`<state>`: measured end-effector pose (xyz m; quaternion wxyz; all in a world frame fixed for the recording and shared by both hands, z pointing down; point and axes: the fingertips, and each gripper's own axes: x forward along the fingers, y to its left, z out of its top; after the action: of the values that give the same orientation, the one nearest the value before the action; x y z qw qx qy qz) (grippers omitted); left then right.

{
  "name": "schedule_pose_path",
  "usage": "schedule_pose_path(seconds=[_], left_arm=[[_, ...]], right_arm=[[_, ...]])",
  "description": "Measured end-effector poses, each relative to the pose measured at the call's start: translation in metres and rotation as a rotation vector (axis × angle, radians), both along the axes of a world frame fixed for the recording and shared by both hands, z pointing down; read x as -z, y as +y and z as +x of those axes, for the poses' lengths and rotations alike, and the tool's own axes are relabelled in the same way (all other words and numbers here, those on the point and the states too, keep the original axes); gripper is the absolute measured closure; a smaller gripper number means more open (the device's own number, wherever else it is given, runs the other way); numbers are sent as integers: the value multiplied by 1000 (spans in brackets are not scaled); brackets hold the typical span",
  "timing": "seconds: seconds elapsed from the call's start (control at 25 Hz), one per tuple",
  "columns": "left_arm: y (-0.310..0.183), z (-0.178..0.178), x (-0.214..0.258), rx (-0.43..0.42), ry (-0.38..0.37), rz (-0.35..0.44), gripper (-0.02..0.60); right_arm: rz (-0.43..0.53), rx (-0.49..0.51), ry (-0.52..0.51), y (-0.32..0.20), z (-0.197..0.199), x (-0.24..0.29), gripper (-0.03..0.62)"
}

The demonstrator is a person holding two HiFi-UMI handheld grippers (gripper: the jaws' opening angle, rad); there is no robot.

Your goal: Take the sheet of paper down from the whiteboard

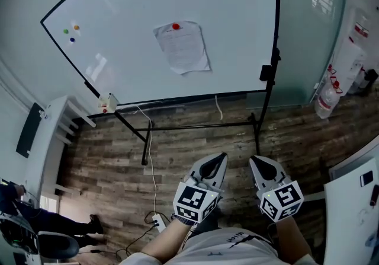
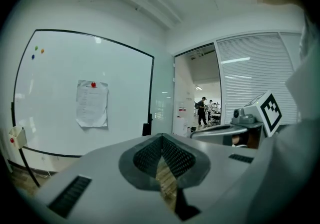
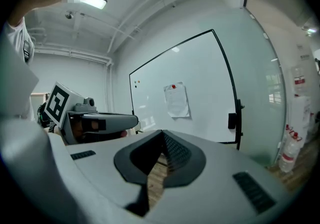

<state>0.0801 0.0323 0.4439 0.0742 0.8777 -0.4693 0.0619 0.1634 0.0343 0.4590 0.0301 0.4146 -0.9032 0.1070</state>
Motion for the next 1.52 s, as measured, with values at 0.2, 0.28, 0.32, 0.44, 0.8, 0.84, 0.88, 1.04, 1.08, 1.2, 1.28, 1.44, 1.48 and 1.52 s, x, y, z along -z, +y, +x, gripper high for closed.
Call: schedule_pose_path(seconds=[0.2,0.28,0.32,0.44,0.8,0.84,0.88,1.04,1.08,1.2,1.28,1.44,1.48,1.52], left_arm=[[-58,-44,9,-21,-11,21,568],[-80,-66,11,-21,-10,20,568],[-90,-77,13,-22,-9,19,568],[-116,-104,18,-33,-9,30,568],[-182,-165,42,-47,-6,88,568],[-189,-168,45,-46,-7,97,568],[-196,-170,48,-45,-8,106,568],[-225,-172,56,-34,-12,130,568],[-233,-173,58,-27,-14,136,568],[-260,-173,68,1,-26,162,568],[-278,-174,75,29,-40,178,568],[-321,-178,93,109,-79,226,568],[-332,-181,98,134,-85,238,568],[-343,-182,103,158,-91,248,568]], right_arm=[[14,-17,7,-60,-45,10,582],[22,-19,12,-83,-67,16,582],[26,-19,13,-92,-78,20,582],[45,-27,17,-120,-108,30,582],[73,-54,10,-184,-171,45,582],[76,-53,10,-189,-174,46,582],[79,-52,9,-195,-177,47,582],[100,-48,7,-224,-181,55,582],[107,-45,5,-232,-181,57,582],[132,-30,-11,-262,-181,64,582],[146,-14,-22,-283,-181,70,582],[181,17,-31,-330,-180,91,582],[189,27,-34,-341,-180,95,582],[195,38,-36,-351,-180,99,582]])
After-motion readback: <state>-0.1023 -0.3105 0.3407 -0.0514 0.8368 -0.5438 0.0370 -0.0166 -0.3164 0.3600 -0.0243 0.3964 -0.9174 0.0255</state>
